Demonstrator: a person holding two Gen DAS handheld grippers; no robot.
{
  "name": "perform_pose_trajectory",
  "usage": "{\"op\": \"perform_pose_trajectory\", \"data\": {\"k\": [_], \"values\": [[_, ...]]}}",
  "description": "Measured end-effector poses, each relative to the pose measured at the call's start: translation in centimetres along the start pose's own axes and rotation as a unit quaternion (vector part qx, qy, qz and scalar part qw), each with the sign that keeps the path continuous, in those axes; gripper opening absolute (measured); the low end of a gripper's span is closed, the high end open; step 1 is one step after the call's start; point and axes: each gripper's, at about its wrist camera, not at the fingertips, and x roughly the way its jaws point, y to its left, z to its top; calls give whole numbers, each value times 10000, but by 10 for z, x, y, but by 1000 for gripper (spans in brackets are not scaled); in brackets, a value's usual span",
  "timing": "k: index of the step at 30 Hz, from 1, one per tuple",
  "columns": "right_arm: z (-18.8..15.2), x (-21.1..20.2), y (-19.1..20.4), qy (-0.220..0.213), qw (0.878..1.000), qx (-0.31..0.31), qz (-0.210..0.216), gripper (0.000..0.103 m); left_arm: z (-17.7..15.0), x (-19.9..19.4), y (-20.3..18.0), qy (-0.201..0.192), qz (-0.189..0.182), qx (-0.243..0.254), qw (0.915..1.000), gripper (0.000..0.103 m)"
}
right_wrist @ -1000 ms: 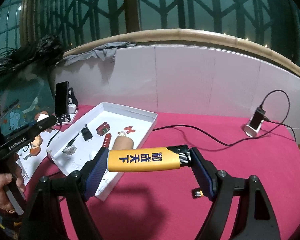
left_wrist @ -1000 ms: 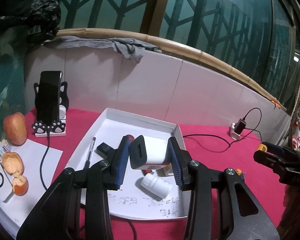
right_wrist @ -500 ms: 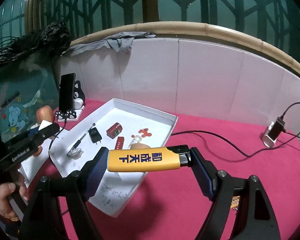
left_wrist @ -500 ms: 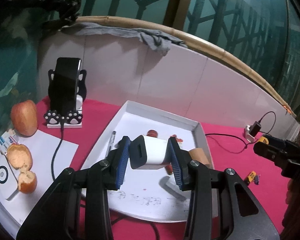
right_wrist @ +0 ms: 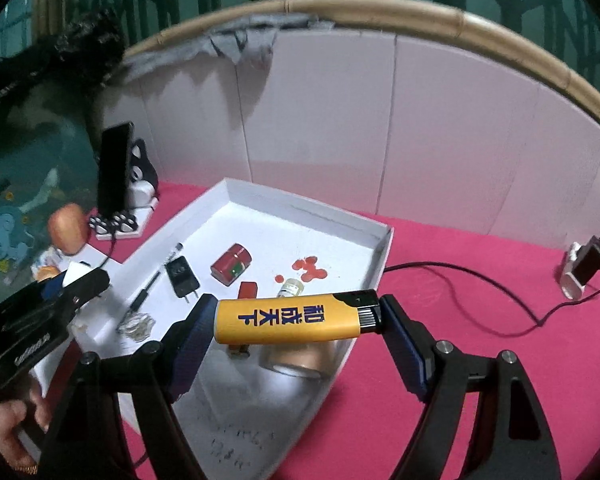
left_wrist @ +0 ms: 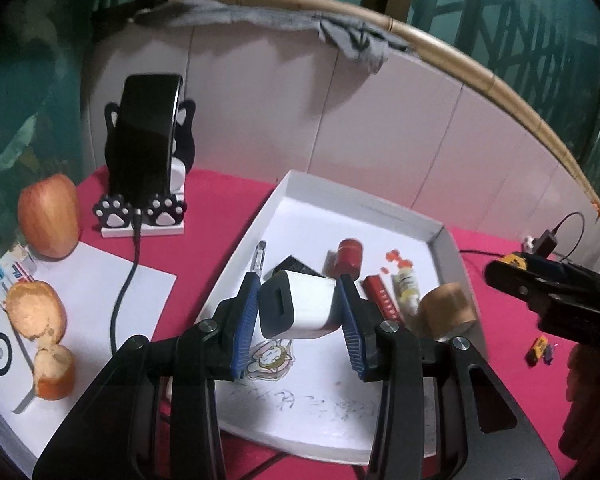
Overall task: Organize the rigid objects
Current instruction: 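Carry the charger cube and yellow lighter with both grippers over the white tray, then open both grippers to drop the charger cube and lighter into the tray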
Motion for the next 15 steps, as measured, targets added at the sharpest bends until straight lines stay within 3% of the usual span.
{"op": "perform_pose_trajectory", "data": {"k": [15], "values": [[16,61,19,265,9991,57,-326,81,0,37,-24,246,60,478,9985,39]]}}
